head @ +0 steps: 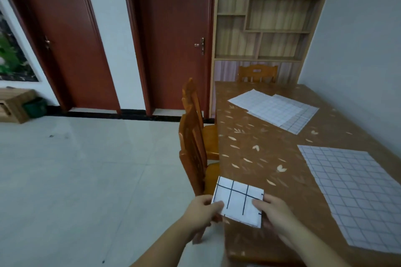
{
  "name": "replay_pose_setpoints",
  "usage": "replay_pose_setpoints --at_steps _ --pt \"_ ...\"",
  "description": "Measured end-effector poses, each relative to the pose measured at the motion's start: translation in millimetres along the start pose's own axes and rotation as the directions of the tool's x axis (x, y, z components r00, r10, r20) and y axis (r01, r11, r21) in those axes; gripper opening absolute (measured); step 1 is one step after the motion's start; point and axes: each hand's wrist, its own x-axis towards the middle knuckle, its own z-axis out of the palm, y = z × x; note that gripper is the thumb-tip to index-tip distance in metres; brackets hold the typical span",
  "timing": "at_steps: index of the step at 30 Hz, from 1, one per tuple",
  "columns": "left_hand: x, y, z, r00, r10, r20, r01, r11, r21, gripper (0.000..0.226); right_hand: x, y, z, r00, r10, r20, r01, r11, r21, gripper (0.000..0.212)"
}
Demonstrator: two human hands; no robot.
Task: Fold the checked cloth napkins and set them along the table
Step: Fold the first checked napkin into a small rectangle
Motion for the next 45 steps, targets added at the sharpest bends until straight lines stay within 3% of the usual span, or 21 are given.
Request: replay_pose_setpoints --at_steps 5,11,18,24,28,31,36,39,43,45 --pt "9.3 2.7 -61.3 0.997 0.072 -0.007 -0.072 0.996 0.048 0.019 5.5 -18.6 51.8 0.998 -0.051 -0.026 0.051 0.998 0.023 0.013" --pt "79.2 22.0 -83.3 0.992 0.093 0.083 -0.108 0.973 0.203 0.015 61.6 -15.0 61.6 0.992 0.032 -0.126 -0.024 0.997 0.067 0.015" --pt "205.2 82.0 -97.7 0.962 -0.016 0.274 -0.158 0.786 0.598 0.024 155.4 -36.6 74.2 0.968 0.178 -0.177 -0.094 0.91 0.404 0.013" --pt "302.1 127.5 -81.2 0.908 0.032 0.418 -0.305 0.736 0.605 0.01 200.9 -67.3 47.5 0.921 0.221 -0.321 -0.069 0.903 0.425 0.014" --pt "363.2 132.7 -58.3 0.861 0.053 0.506 -0.414 0.65 0.637 0.021 223.4 -79.1 27.3 0.825 0.251 -0.506 -0.081 0.939 0.334 0.011" --pt "396.8 140.6 -39.8 0.789 0.049 0.612 -0.505 0.617 0.603 0.02 234.4 -80.1 23.7 0.738 0.266 -0.62 -0.13 0.958 0.256 0.005" --pt "442.2 133.0 -23.1 0.668 0.064 0.741 -0.634 0.572 0.521 0.011 242.4 -86.4 45.8 0.527 0.274 -0.805 -0.198 0.96 0.198 0.013" --pt "461.1 118.2 -19.2 0.572 0.017 0.82 -0.682 0.567 0.463 0.026 245.7 -90.2 67.4 0.437 0.343 -0.832 -0.233 0.936 0.263 0.015" --pt "474.3 107.9 -11.6 0.445 -0.007 0.896 -0.72 0.592 0.362 0.028 252.4 -77.8 82.9 0.357 0.427 -0.831 -0.242 0.901 0.359 0.024" --pt "478.0 101.9 -5.5 0.415 -0.018 0.91 -0.751 0.557 0.354 0.027 259.2 -66.0 84.0 0.325 0.465 -0.824 -0.242 0.883 0.403 0.026"
